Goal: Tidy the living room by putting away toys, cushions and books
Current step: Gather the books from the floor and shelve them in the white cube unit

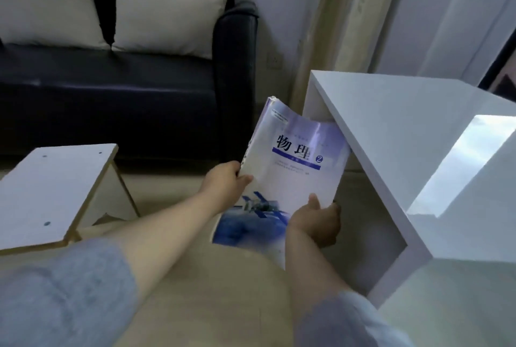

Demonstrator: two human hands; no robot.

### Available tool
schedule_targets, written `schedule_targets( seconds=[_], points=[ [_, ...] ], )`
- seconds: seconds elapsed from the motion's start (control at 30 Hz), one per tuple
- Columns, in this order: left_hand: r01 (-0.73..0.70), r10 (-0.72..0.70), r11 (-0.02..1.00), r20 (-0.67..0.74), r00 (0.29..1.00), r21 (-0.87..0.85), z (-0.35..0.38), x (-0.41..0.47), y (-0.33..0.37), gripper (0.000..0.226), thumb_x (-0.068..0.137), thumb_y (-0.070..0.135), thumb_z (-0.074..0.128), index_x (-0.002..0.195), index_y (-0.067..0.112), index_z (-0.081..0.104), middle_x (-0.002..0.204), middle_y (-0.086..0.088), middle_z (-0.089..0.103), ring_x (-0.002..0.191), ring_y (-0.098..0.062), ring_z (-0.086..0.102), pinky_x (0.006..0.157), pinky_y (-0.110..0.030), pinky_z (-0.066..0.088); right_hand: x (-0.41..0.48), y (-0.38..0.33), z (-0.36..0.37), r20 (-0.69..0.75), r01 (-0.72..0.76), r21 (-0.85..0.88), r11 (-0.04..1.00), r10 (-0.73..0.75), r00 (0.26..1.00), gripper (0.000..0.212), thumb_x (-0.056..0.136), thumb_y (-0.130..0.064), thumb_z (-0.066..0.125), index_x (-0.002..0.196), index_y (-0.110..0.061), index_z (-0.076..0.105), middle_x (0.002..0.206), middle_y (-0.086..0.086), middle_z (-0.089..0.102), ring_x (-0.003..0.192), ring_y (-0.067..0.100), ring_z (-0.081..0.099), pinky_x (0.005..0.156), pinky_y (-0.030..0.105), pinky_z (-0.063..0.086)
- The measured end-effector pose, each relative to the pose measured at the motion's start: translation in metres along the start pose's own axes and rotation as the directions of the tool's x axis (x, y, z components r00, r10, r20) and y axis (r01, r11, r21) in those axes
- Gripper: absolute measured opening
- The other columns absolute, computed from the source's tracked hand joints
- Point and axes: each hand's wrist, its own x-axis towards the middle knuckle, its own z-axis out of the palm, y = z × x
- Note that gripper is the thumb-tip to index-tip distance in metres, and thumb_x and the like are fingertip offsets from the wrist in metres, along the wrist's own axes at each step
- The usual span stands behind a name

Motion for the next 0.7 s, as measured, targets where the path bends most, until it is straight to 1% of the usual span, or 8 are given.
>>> schedule_targets(
  seconds=[0.1, 0.17, 0.23, 0.3, 0.43, 0.57, 0.63, 0.7],
  points=[
    [-0.031, 0.033, 0.998, 0.035, 0.999, -0.054, 0.01, 0.006, 0.005, 0.01, 0.093, 0.033, 0.056, 0.094, 0.023, 0.056, 0.078, 0.007, 0.056, 0.07, -0.01, 0.054, 0.055, -0.025, 0.038, 0.015, 0.006, 0.01, 0.001, -0.021, 0.017, 1.0, 0.021, 1.0, 0.034, 0.093, -0.028, 0.06, 0.116, -0.003, 0.058, 0.115, 0.018, 0.066, 0.101, 0.037, 0.064, 0.087, 0.038, 0.051],
    [-0.066, 0.071, 0.993, 0.045, 0.996, -0.096, 0.022, 0.006, 0.0, 0.011, 0.092, 0.032, 0.057, 0.098, 0.023, 0.058, 0.084, 0.005, 0.06, 0.078, -0.016, 0.059, 0.06, -0.028, 0.043, 0.024, 0.007, 0.014, -0.044, -0.013, -0.001, 1.0, 0.013, 0.999, 0.035, 0.092, -0.029, 0.062, 0.115, -0.003, 0.059, 0.114, 0.019, 0.066, 0.101, 0.038, 0.064, 0.089, 0.046, 0.051],
    [-0.093, 0.099, 0.989, 0.043, 0.994, -0.112, 0.034, 0.01, -0.01, 0.019, 0.092, 0.032, 0.057, 0.107, 0.019, 0.062, 0.092, 0.001, 0.064, 0.084, -0.019, 0.059, 0.067, -0.028, 0.043, 0.03, 0.009, 0.018, -0.076, 0.01, -0.027, 1.0, -0.012, 0.997, 0.033, 0.092, -0.028, 0.061, 0.114, -0.003, 0.059, 0.115, 0.018, 0.066, 0.102, 0.038, 0.063, 0.091, 0.046, 0.049],
    [-0.077, 0.089, 0.986, 0.075, 0.993, -0.147, 0.04, 0.009, -0.018, 0.023, 0.093, 0.029, 0.057, 0.111, 0.017, 0.062, 0.093, 0.0, 0.065, 0.079, -0.017, 0.057, 0.066, -0.026, 0.042, 0.031, 0.012, 0.016, -0.079, 0.03, -0.042, 0.999, -0.033, 0.996, 0.031, 0.092, -0.027, 0.062, 0.112, -0.003, 0.059, 0.114, 0.017, 0.066, 0.102, 0.038, 0.063, 0.092, 0.046, 0.048],
    [-0.035, 0.067, 0.976, 0.143, 0.987, -0.215, 0.045, 0.018, -0.026, 0.02, 0.093, 0.027, 0.057, 0.11, 0.016, 0.059, 0.086, 0.001, 0.063, 0.071, -0.016, 0.062, 0.051, -0.027, 0.051, 0.036, 0.014, 0.021, -0.066, 0.073, -0.068, 0.995, -0.078, 0.995, 0.03, 0.09, -0.026, 0.064, 0.107, -0.001, 0.06, 0.111, 0.018, 0.067, 0.1, 0.038, 0.063, 0.089, 0.045, 0.049],
    [-0.08, 0.1, 0.97, 0.074, 0.992, -0.229, 0.056, 0.037, -0.023, 0.019, 0.092, 0.029, 0.058, 0.104, 0.014, 0.061, 0.086, -0.001, 0.065, 0.08, -0.024, 0.065, 0.071, -0.039, 0.057, 0.047, 0.011, 0.029, -0.087, 0.095, -0.027, 0.995, -0.097, 0.991, 0.033, 0.091, -0.026, 0.064, 0.11, 0.0, 0.059, 0.115, 0.018, 0.066, 0.102, 0.037, 0.063, 0.087, 0.044, 0.052],
    [-0.098, 0.125, 0.961, 0.087, 0.988, -0.259, 0.066, 0.044, -0.021, 0.021, 0.092, 0.03, 0.058, 0.103, 0.014, 0.062, 0.088, -0.005, 0.068, 0.08, -0.025, 0.065, 0.072, -0.042, 0.057, 0.052, 0.012, 0.029, -0.131, 0.087, -0.017, 0.996, -0.088, 0.987, 0.033, 0.092, -0.025, 0.062, 0.113, 0.0, 0.058, 0.118, 0.018, 0.064, 0.105, 0.036, 0.062, 0.086, 0.04, 0.05],
    [-0.116, 0.149, 0.949, 0.094, 0.984, -0.293, 0.077, 0.048, -0.018, 0.02, 0.091, 0.029, 0.058, 0.1, 0.012, 0.063, 0.088, -0.008, 0.067, 0.078, -0.025, 0.063, 0.069, -0.039, 0.054, 0.058, 0.016, 0.026, -0.176, 0.096, -0.051, 0.994, -0.104, 0.979, 0.034, 0.094, -0.025, 0.06, 0.116, 0.0, 0.057, 0.12, 0.018, 0.063, 0.107, 0.036, 0.061, 0.086, 0.037, 0.047]
  ],
)
